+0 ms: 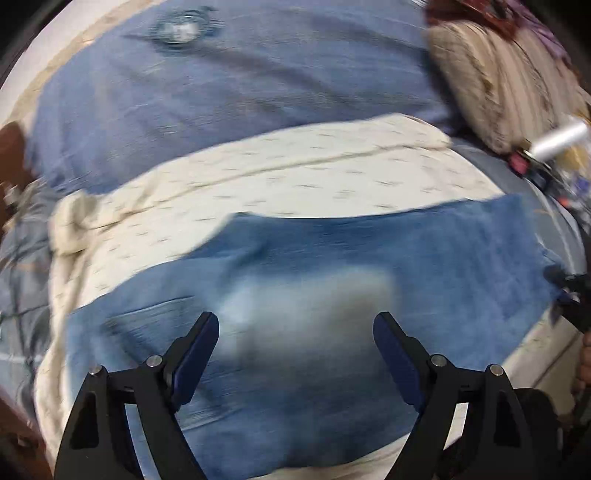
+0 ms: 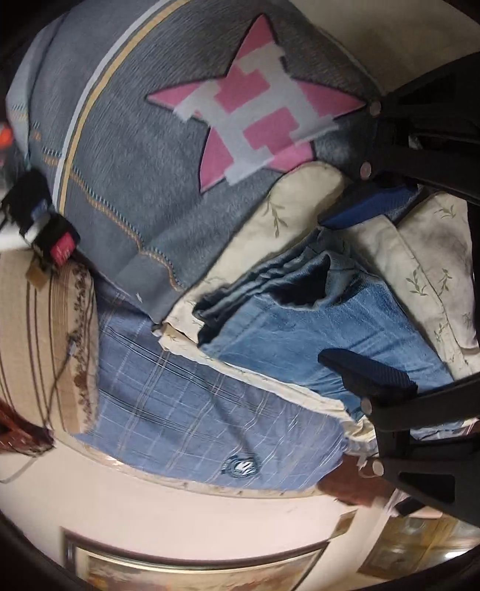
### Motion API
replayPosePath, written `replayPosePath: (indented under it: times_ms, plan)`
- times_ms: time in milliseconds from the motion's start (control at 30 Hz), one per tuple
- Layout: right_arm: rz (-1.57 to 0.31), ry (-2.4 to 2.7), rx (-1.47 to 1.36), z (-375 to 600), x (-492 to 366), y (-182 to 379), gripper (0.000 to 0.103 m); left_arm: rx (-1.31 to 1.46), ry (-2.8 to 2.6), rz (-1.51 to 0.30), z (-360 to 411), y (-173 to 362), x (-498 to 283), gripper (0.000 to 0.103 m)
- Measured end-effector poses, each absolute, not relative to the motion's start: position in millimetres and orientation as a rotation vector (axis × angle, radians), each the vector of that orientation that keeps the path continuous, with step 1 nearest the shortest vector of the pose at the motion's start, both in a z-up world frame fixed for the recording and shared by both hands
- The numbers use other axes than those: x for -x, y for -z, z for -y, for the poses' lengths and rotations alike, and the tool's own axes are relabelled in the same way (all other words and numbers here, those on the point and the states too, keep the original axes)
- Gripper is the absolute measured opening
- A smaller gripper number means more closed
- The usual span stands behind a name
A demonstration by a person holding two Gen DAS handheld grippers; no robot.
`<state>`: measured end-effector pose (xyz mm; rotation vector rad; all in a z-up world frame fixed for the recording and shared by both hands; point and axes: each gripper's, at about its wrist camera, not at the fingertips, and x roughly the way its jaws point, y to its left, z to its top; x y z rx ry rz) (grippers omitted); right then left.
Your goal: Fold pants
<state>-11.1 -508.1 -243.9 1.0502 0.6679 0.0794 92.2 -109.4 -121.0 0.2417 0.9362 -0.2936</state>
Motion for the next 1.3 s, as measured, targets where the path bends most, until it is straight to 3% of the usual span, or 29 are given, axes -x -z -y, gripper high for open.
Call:
replayPosePath:
  times_ms: [33,167,400,500,567,1000,1167,1300]
  plan:
    - [-0.685,-0.07,-1.037,506,8,245,0.03,-0.235,0.327,-0.949,123,125,-96,0.086]
    - [-0.675,-0.06,-0.999,502,8,242,0.025,-0.24,0.397,-0.996,172,143,-117,0.086]
    - [-0.668,-0.091,-1.064,506,7,250,0.031,-0.302,0.387,-1.031,230,178,-156,0.088]
    - [-0.667,-0.072,-0.998,501,7,244,0.028,-0.27,0.388,-1.029,229,177,-164,0.091]
    - [-0.661,-0.075,-0.978,499,8,236,0.023,-0.252,0.403,-1.044,223,174,-166,0.091]
    - [-0.589,-0.183,-0.625,402,0,103,0.022,-0.035,0.338,-0.996,93,119,-133,0.091]
    - [-0.65,-0.245,-0.478,322,-13,87,0.022,0.031,0.307,-0.97,45,107,-118,0.091]
    - [-0.752,-0.316,-0.443,264,-32,104,0.022,0.053,0.275,-0.953,16,106,-109,0.091]
